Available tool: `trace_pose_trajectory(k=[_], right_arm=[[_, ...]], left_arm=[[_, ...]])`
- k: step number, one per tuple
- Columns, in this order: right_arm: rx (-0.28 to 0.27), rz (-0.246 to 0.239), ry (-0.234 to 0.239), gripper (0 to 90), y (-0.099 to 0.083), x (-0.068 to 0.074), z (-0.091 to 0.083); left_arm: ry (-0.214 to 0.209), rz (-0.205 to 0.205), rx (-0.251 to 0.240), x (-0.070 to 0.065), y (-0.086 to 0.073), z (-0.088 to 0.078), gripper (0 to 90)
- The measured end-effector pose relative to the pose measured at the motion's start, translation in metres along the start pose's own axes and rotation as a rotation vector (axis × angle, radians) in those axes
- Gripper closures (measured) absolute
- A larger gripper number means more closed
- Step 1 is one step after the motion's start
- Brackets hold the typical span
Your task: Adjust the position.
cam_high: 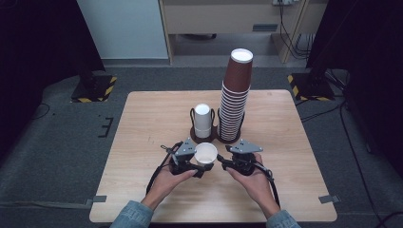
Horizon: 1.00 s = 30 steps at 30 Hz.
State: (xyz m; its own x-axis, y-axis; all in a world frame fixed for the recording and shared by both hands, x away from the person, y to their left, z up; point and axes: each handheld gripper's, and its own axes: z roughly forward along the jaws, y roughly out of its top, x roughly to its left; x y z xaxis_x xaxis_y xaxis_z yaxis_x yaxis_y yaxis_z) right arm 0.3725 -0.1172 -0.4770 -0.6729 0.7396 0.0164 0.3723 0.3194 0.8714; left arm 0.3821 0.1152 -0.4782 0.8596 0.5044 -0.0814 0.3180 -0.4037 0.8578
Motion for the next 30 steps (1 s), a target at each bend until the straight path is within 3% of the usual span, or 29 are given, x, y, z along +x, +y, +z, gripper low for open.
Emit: trace_pose_trajectory(k=[12, 20, 27, 30], right_arm=[[0.001, 0.008, -0.002, 46.0, 0.002, -0.001, -0.002], [0.045, 0.029, -0.03, 40.4, -0.003, -0.009, -0.004], [0.069, 0.09, -0.046, 22.6, -0.007, -0.018, -0.005], [0.067, 0.091, -0.059, 16.2, -0.01, -0.022, -0.005]], left_arm=[[0.022, 0.014, -0.032, 0.0, 0.003, -0.007, 21.2], [0.048, -0.001, -0.051, 0.007, 0.003, -0.017, 20.8], [0.079, -0.025, -0.065, 0.016, 0.001, -0.027, 20.6], [0.086, -0.023, -0.067, 0.018, 0.001, -0.03, 20.6]])
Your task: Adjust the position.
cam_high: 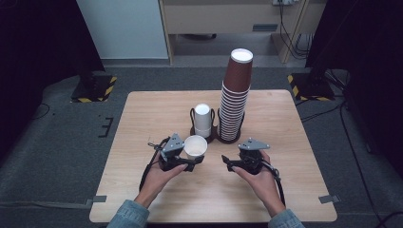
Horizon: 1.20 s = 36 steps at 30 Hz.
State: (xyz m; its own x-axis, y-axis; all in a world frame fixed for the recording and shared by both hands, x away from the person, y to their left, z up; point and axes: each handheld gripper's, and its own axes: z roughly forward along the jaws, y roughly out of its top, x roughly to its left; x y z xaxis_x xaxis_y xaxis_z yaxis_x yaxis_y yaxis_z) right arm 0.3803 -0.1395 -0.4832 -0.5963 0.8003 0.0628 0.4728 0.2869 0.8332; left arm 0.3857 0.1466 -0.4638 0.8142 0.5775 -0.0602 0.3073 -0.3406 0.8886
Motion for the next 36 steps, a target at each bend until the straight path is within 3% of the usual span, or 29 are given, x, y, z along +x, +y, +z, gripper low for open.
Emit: trace_pose_trajectory(k=[9, 19, 25, 29, 36], right_arm=[[0.003, 0.0, -0.023, 8.6, -0.01, -0.017, -0.005], [0.031, 0.028, -0.053, 8.0, -0.019, -0.029, -0.003], [0.055, 0.026, -0.076, 8.1, -0.024, -0.032, -0.001], [0.051, 0.028, -0.087, 8.8, -0.023, -0.034, -0.002], [0.044, 0.044, -0.105, 8.9, -0.024, -0.038, -0.005]], left_arm=[[0.023, -0.016, -0.004, 0.008, -0.003, -0.009, 20.5], [0.052, -0.02, -0.002, 0.012, -0.01, -0.022, 20.2], [0.069, -0.048, -0.016, 0.018, -0.015, -0.035, 20.3], [0.089, -0.072, -0.011, 0.023, -0.02, -0.041, 20.3], [0.122, -0.069, 0.004, 0.029, -0.024, -0.048, 20.1]])
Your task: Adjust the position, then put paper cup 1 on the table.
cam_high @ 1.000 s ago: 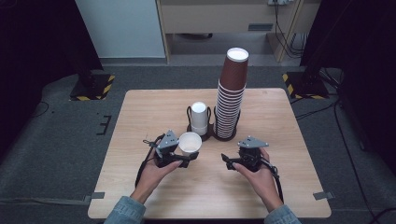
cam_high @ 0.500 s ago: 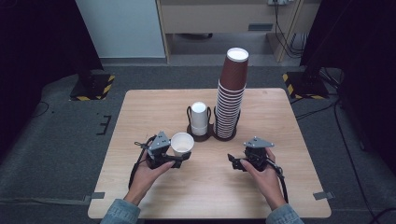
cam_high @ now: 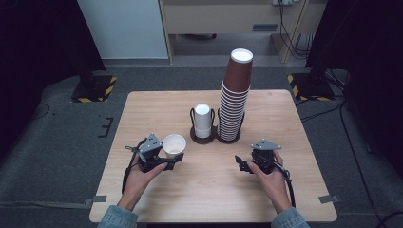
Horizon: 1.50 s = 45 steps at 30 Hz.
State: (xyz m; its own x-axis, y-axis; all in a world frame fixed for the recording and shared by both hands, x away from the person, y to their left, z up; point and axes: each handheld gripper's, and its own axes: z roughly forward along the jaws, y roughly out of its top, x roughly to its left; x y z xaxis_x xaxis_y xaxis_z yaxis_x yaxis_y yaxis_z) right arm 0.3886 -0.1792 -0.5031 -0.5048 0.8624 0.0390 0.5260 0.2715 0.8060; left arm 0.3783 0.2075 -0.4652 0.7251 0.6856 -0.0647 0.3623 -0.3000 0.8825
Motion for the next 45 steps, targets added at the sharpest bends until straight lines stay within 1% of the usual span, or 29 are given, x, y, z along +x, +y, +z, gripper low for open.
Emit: trace_pose_trajectory(k=[3, 5, 7, 8, 11, 15, 24, 30, 32, 34, 39, 42, 45], right_arm=[[0.0, 0.007, -0.005, 8.9, 0.0, -0.002, 0.0], [0.003, 0.004, -0.007, 8.9, 0.0, -0.003, -0.001], [-0.003, 0.006, -0.021, 9.0, 0.0, -0.004, -0.002], [-0.005, 0.012, -0.024, 9.0, 0.0, -0.004, -0.002], [-0.004, 0.012, -0.029, 9.1, -0.001, -0.005, -0.002], [-0.004, 0.012, -0.028, 9.1, -0.001, -0.005, -0.002], [-0.009, 0.037, -0.028, 9.1, -0.001, -0.009, -0.004], [-0.008, 0.046, -0.03, 9.0, -0.002, -0.01, -0.004], [-0.008, 0.044, -0.029, 8.9, -0.003, -0.01, -0.004], [-0.008, 0.045, -0.029, 8.9, -0.003, -0.011, -0.005], [-0.009, 0.044, -0.036, 8.9, -0.003, -0.012, -0.005], [-0.003, 0.05, -0.035, 8.9, -0.003, -0.012, -0.005], [0.0, 0.048, -0.034, 8.9, -0.003, -0.012, -0.004]], left_arm=[[0.002, -0.005, 0.005, 0.003, -0.002, -0.002, 19.9], [0.015, -0.002, 0.011, 0.005, -0.004, -0.005, 19.8], [0.025, -0.009, 0.011, 0.007, -0.005, -0.006, 19.2], [0.03, -0.012, 0.013, 0.009, -0.006, -0.007, 18.9], [0.045, -0.018, 0.015, 0.013, -0.007, -0.009, 19.0], [0.057, -0.017, 0.02, 0.017, -0.01, -0.012, 19.0], [0.093, -0.045, 0.035, 0.034, -0.019, -0.018, 19.2], [0.109, -0.056, 0.041, 0.042, -0.025, -0.022, 19.2], [0.106, -0.064, 0.041, 0.043, -0.027, -0.023, 19.4], [0.098, -0.061, 0.049, 0.042, -0.028, -0.022, 19.7], [0.093, -0.047, 0.095, 0.041, -0.031, -0.016, 19.5], [0.099, -0.056, 0.119, 0.043, -0.034, -0.012, 19.5], [0.097, -0.065, 0.13, 0.046, -0.036, -0.012, 19.1]])
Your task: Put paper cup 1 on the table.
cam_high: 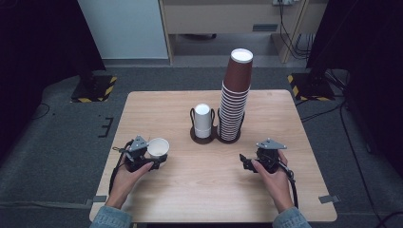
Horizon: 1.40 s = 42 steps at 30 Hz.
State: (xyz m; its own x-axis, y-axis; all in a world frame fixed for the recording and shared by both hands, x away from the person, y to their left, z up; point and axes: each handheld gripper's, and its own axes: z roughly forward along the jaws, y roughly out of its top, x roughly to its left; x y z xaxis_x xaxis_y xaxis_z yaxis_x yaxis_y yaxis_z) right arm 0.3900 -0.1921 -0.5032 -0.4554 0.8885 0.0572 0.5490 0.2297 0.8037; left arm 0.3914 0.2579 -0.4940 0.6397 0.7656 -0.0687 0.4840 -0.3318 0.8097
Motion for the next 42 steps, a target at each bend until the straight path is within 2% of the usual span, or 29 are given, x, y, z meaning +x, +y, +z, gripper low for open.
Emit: trace_pose_trajectory(k=[2, 6, 8, 12, 14, 16, 20, 22, 24, 26, 28, 31, 36, 42], right_arm=[[-0.001, -0.003, 0.0, 8.9, 0.0, 0.0, 0.0], [0.0, 0.0, -0.001, 8.9, 0.0, -0.001, 0.0], [-0.002, 0.002, -0.001, 8.8, 0.0, 0.0, -0.001], [0.003, 0.002, 0.005, 8.5, -0.001, 0.0, 0.0], [0.005, 0.001, 0.006, 8.4, -0.001, 0.0, 0.0], [0.005, -0.002, 0.006, 8.3, -0.001, 0.0, 0.001], [0.007, 0.0, 0.007, 8.1, -0.001, 0.0, 0.001], [0.004, 0.003, 0.013, 8.4, 0.0, 0.0, 0.0], [0.001, -0.002, 0.015, 9.2, 0.0, -0.001, -0.001], [0.001, 0.007, 0.029, 10.5, 0.002, -0.002, -0.003], [0.004, 0.009, 0.041, 11.8, 0.005, -0.002, -0.006], [0.011, 0.026, 0.077, 11.9, 0.012, 0.0, -0.011], [0.034, -0.023, 0.081, 11.7, 0.028, -0.001, -0.018], [0.076, -0.076, 0.092, 9.0, 0.05, -0.003, -0.027]], left_arm=[[-0.004, -0.011, 0.0, 0.0, -0.001, 0.001, 17.8], [0.006, -0.022, -0.003, 0.0, 0.001, 0.001, 7.8], [0.019, -0.025, -0.02, -0.001, 0.002, -0.002, 5.8], [0.04, -0.018, -0.097, -0.004, 0.009, -0.013, 4.8], [0.051, 0.003, -0.146, -0.01, 0.014, -0.019, 4.4], [0.063, 0.023, -0.172, -0.015, 0.018, -0.022, 4.4], [0.066, 0.069, -0.189, -0.03, 0.026, -0.025, 4.5], [0.045, 0.082, -0.197, -0.039, 0.031, -0.025, 4.7], [0.034, 0.101, -0.193, -0.049, 0.035, -0.022, 5.0], [0.003, 0.12, -0.182, -0.059, 0.039, -0.014, 5.0], [-0.035, 0.147, -0.153, -0.07, 0.041, -0.003, 5.0], [-0.066, 0.169, -0.117, -0.081, 0.043, 0.012, 5.1], [-0.115, 0.204, -0.056, -0.096, 0.043, 0.036, 5.2], [-0.139, 0.219, -0.017, -0.106, 0.036, 0.046, 5.2]])
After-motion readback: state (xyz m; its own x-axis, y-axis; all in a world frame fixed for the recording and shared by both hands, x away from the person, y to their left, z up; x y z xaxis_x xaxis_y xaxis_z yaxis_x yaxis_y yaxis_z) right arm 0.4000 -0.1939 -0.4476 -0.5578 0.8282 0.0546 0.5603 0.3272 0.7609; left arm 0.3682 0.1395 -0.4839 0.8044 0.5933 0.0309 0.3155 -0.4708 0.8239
